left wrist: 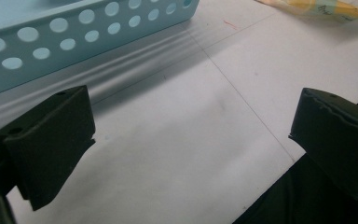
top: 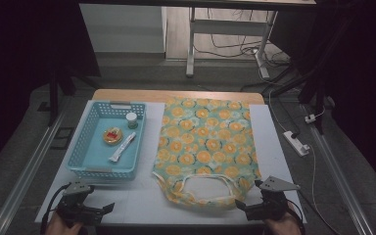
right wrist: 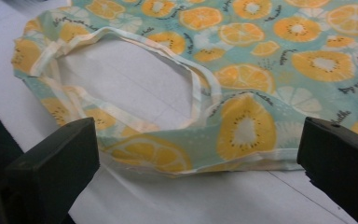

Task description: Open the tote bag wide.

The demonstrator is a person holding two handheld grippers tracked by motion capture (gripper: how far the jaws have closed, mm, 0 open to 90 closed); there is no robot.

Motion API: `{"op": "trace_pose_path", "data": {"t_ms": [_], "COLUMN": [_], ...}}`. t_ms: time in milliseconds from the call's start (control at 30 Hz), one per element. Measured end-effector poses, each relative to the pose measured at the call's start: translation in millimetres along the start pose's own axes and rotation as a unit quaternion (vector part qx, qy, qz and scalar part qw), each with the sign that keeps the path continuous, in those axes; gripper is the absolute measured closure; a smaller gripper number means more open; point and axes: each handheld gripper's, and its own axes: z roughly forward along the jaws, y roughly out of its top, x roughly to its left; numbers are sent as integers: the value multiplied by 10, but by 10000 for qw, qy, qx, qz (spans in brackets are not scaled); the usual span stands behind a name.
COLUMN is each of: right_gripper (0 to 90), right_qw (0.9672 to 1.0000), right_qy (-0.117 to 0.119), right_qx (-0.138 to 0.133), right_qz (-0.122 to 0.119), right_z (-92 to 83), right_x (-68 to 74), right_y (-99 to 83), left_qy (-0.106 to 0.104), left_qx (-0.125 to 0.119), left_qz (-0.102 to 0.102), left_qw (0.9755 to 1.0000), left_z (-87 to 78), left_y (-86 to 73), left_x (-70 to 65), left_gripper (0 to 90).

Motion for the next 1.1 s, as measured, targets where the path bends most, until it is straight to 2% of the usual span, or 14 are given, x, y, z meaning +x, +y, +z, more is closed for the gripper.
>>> {"op": "trace_pose_path", "data": {"t_ms": [267,533,767,867,1100], "right_gripper": [0,0,0,0,0], "right_qw": [9999,9990,9985,9980,9969], "right_qy": [103,299,368,471,568], "right_qx": [-54,89,216,267,316], "right_qz": [-120,-309,-349,-336,-443], "right_z": [10,92,168,199,252], "right_x": [61,173,264,297,376], "right_y": [60,123,166,184,240], "left_qy": [-9,-12,-29,-40,-35], "left_qx": [-10,-17,-18,-28,-24], "left_qz": [-14,-23,-37,-45,-65], "left_qw": [10000,10000,10000,10000,10000], "left_z": [-1,-1,-3,-2,-1], "left_y": [0,-1,-2,-2,-2], "left_x": [4,7,11,13,17], "left_gripper": [0,0,0,0,0]}}
